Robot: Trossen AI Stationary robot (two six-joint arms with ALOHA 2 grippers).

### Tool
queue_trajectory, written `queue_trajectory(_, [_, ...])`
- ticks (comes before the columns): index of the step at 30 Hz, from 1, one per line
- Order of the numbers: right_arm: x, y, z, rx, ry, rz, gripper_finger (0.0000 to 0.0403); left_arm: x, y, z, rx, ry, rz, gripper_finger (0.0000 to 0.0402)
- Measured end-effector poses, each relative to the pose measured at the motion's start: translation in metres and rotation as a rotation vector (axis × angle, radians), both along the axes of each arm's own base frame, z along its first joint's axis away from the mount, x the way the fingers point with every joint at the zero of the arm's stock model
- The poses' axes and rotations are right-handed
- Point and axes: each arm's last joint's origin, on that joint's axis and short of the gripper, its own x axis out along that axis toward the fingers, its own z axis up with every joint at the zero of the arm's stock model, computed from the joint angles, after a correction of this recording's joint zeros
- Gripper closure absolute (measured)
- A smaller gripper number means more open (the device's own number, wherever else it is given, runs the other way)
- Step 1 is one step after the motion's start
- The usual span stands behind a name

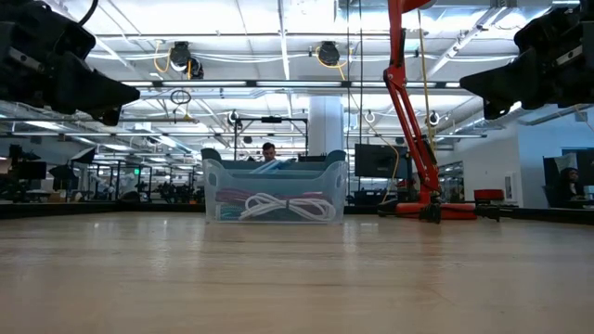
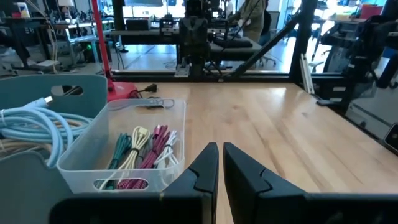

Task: Pick & Place USB Port
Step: Return to Home Position

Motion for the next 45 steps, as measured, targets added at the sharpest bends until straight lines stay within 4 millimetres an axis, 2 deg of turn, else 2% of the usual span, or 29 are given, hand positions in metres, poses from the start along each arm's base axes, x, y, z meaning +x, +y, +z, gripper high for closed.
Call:
queue_trajectory(10, [0.0000, 0.0000, 0.0005, -0.001, -0.006, -0.001, 0.0403, 0.0001, 0.0000, 0.0000, 0.054, -0.003, -0.004, 0.0376])
queue_trajectory(45, [0.0000, 0.0000, 0.0006, -0.001, -0.007, -0.001, 0.0403, 0.0001, 0.0000, 0.0001, 0.023, -0.002, 0.000, 0.0376])
